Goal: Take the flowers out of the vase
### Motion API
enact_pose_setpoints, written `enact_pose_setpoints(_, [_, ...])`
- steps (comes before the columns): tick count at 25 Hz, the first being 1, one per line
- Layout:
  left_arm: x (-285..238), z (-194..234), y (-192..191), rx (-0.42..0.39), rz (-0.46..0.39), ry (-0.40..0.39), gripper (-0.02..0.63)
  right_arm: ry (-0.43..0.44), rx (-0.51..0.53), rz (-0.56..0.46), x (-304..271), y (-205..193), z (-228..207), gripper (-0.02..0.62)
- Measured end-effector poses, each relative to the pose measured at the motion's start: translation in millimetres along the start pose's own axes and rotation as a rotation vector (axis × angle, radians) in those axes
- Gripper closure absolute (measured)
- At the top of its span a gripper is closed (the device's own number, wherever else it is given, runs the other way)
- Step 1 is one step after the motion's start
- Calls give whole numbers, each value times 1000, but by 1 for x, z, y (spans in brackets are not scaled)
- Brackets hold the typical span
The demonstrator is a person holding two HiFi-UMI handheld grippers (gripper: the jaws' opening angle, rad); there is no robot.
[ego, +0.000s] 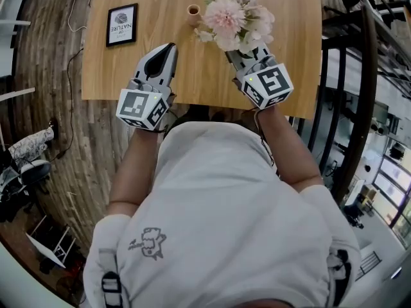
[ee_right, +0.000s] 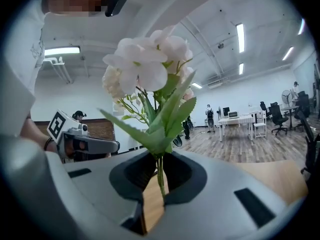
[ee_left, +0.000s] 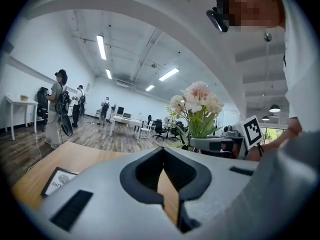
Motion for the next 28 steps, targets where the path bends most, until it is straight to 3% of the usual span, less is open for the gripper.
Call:
enact_pose_setpoints(13, [85, -71, -20, -38, -20, 56, 601, 14, -8, -30, 110, -13, 57, 551])
enact_pose_setpoints(25, [95, -73, -10, -68, 8, 35, 601, 14, -21, -47, 115, -7, 67, 551])
enact_pose_setpoints(28, [117, -76, -9, -82, -3, 8, 601, -4, -15, -48, 124, -8, 91, 551])
Point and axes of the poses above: the fingertips, and each gripper's own axes: x backward along the fingers, z to its left, y out of its top, the point moved 2 cm from there along x, backward along the fingers, and after that the axes turned 1 degree about -y, right-handed, at the moved point
